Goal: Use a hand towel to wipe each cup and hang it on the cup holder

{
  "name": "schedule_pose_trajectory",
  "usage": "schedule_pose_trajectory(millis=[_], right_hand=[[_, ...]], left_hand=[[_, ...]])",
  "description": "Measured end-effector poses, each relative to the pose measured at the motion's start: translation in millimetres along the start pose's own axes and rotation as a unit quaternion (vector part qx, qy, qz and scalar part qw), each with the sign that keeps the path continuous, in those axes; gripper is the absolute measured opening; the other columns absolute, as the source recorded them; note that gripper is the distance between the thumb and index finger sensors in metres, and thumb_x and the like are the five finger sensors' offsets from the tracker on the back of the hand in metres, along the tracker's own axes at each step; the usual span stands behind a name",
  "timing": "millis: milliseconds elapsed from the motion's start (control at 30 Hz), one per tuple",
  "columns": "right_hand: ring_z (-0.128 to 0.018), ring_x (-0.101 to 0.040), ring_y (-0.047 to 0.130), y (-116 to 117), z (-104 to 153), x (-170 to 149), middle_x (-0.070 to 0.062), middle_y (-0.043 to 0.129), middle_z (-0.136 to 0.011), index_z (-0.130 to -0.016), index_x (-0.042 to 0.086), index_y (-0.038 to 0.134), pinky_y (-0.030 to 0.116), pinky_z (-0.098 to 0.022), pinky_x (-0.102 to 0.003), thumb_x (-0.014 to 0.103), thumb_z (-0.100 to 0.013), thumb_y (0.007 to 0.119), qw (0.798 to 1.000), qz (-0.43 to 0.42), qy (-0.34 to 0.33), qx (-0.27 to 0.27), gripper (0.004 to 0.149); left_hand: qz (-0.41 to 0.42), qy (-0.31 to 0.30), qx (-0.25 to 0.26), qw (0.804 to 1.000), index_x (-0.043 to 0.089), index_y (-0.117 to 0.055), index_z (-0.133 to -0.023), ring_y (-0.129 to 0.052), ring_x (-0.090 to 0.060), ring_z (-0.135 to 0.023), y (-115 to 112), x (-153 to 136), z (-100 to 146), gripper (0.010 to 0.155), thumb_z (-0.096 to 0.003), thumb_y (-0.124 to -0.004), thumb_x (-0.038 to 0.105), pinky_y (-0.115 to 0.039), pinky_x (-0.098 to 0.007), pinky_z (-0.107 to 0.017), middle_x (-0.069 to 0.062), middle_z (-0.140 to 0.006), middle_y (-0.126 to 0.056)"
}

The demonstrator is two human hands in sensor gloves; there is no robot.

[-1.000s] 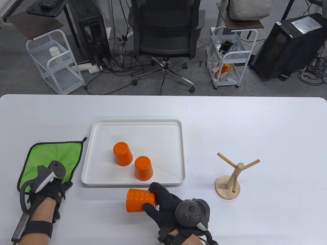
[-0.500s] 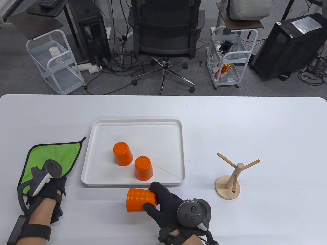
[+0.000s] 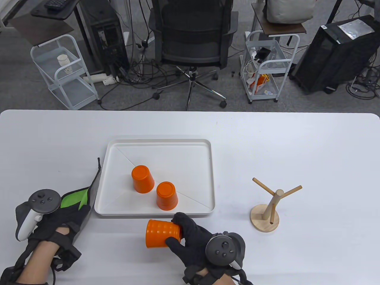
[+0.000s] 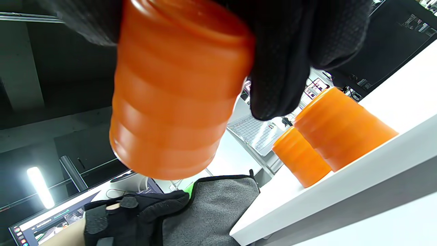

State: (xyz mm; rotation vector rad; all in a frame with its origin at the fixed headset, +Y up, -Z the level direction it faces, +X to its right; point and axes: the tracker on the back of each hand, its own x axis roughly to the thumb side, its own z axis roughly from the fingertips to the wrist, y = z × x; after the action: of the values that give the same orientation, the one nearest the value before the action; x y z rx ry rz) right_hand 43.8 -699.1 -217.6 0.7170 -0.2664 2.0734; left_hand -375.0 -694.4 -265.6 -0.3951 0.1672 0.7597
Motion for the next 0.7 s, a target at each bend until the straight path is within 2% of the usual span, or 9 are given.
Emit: schedule_pose_trajectory(millis=[133,367,533,700], right_hand=[[-0.059,-0.034,0.102,0.4,0.4,1.1,-0.023,0.08,-0.092,-0.1,0.006,0.045,0.075,-0.063,-0.055,0.058,-0.049,0.067,1.0,-0.007,-0.003,0.001,0.076],[-0.06,-0.034,0.103,1.3,1.0,2.9,-0.023,0.08,-0.092,-0.1,0.006,0.044,0.075,-0.063,-0.055,0.058,-0.05,0.067,1.0,-0.02,-0.006,0.004,0.076],[-0.06,-0.034,0.102,3.6,1.4,3.8,-0.022,0.08,-0.093,-0.1,0.007,0.044,0.075,-0.064,-0.055,0.058,-0.05,0.066,1.0,-0.025,-0.007,0.011,0.076],[-0.061,-0.034,0.102,4.7,1.7,3.9,-0.022,0.079,-0.093,-0.101,0.007,0.044,0.075,-0.064,-0.055,0.058,-0.05,0.066,0.999,-0.036,-0.003,0.016,0.076]], left_hand=[[0.056,-0.051,-0.027,0.997,0.016,-0.07,-0.097,-0.086,-0.036,-0.092,-7.8,7.5,14.4,0.065,-0.0463,-0.063,0.055,-0.067,-0.058,-0.069,-0.009,-0.1,-0.084],[0.131,-0.127,-0.078,0.98,0.017,-0.064,-0.101,-0.081,-0.037,-0.096,-22.4,24.2,38.2,0.065,-0.0475,-0.057,0.054,-0.063,-0.059,-0.071,-0.01,-0.104,-0.079],[0.192,-0.182,-0.119,0.957,0.019,-0.065,-0.1,-0.081,-0.037,-0.095,-36.9,36.7,50.7,0.065,-0.0474,-0.055,0.055,-0.063,-0.059,-0.07,-0.01,-0.103,-0.079],[0.24,-0.223,-0.183,0.927,0.023,-0.061,-0.103,-0.076,-0.04,-0.097,-54.1,45.7,55.6,0.065,-0.0476,-0.053,0.056,-0.061,-0.061,-0.071,-0.012,-0.106,-0.075]])
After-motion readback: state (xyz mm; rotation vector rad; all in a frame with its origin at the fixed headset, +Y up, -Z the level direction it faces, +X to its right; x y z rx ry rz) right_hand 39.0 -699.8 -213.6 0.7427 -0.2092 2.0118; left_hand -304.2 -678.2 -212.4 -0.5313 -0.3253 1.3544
